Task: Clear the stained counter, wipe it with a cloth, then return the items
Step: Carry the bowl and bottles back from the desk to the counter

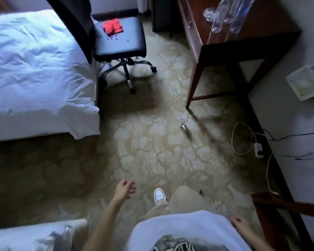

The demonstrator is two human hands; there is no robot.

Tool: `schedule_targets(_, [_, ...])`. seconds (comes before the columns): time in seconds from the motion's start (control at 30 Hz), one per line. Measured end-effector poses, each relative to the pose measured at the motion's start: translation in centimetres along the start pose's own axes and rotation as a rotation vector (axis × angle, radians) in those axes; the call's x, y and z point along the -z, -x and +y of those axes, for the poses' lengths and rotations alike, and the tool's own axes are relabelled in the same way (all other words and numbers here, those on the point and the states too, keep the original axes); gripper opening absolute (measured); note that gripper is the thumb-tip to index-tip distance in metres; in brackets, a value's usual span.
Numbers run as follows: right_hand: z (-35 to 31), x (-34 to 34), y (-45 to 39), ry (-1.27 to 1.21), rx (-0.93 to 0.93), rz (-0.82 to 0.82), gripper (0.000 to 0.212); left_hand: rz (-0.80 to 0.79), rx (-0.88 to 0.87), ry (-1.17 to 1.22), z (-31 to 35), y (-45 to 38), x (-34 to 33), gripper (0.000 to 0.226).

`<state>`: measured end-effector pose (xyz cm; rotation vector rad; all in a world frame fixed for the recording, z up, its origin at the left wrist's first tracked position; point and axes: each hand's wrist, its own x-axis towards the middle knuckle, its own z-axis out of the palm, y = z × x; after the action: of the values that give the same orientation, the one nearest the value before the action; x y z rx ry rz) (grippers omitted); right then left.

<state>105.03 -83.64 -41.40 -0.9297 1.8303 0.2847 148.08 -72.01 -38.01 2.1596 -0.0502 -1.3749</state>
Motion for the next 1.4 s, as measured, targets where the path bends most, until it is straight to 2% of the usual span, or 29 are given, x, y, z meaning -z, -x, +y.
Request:
schedule_targets(0.1, [-7.7, 0.2, -1.8, -0.078, 0.001, -0.013, 0.024, -0.042, -0.156, -0.039, 11.7, -5.3, 1.5, 0.017])
schedule_targets(0.23, [-20.0, 0.0, -5.5, -0.096, 0.01, -0.06, 0.023, -0.055, -0.183, -0.062, 21.2, -13.0, 2.5, 0.018])
schedule_targets(0.33, [-31.6, 0.2, -10.9, -0.107, 0.048, -0.086, 0.031, -0.001, -0.077, -0.006, 24.5, -18.4, 3.0, 0.02])
schedule_targets(0.43, [-43.5, 1.2, -14.7, -0.112, 0.161, -0.141, 0.022, 0.08, 0.066, 0.041, 27.0, -21.2, 4.1, 0.02])
schedule_targets(0.5, [-52.3, 2.7, -16.0, -0.155, 0.252, -0.131, 0.016, 0.08, 0.129, 0.043, 29.4, -23.4, 5.1, 0.018])
schedule_targets(0.6, [-64.1, 5.4, -16.0, -0.216, 0.407, -0.1, 0.014, 0.069, 0.174, -0.025, 35.5, -27.1, 5.7, 0.02])
schedule_targets(0.67, [-69.4, 6.9, -16.5, -0.282, 0.462, -0.085, 0.015, 0.045, 0.143, -0.041, 40.8, -30.9, 5.2, 0.02])
schedule_targets(0.77, [-74.4, 8.4, -17.8, -0.432, 0.464, -0.02, 0.014, -0.007, 0.059, -0.142, 50.3, -37.5, 3.0, 0.022])
schedule_targets(0.9, [-77.4, 9.6, -19.5, -0.58, 0.39, 0.183, 0.003, -0.166, -0.129, -0.258, 65.4, -46.5, -1.9, 0.023])
schedule_targets(1.0, [-79.6, 10.4, -19.0, -0.718, 0.323, 0.382, 0.031, -0.305, -0.294, -0.348, 77.8, -47.9, -6.2, 0.02])
schedule_targets(1.1, [-82.4, 12.0, -18.6, -0.848, 0.334, 0.491, 0.065, -0.493, -0.484, -0.448, 89.3, -46.1, -10.7, 0.014])
schedule_targets(1.23, [-85.5, 13.8, -18.5, -0.955, 0.387, 0.635, 0.112, -0.663, -0.719, -0.507, 98.6, -42.2, -16.8, 0.009])
schedule_targets(1.33, [-88.3, 15.9, -18.6, -0.993, 0.418, 0.722, 0.119, -0.686, -0.752, -0.58, 101.1, -42.0, -22.2, 0.026])
schedule_targets(1.4, [-89.6, 16.9, -19.0, -0.985, 0.451, 0.763, 0.118, -0.691, -0.692, -0.641, 101.7, -41.8, -25.5, 0.045])
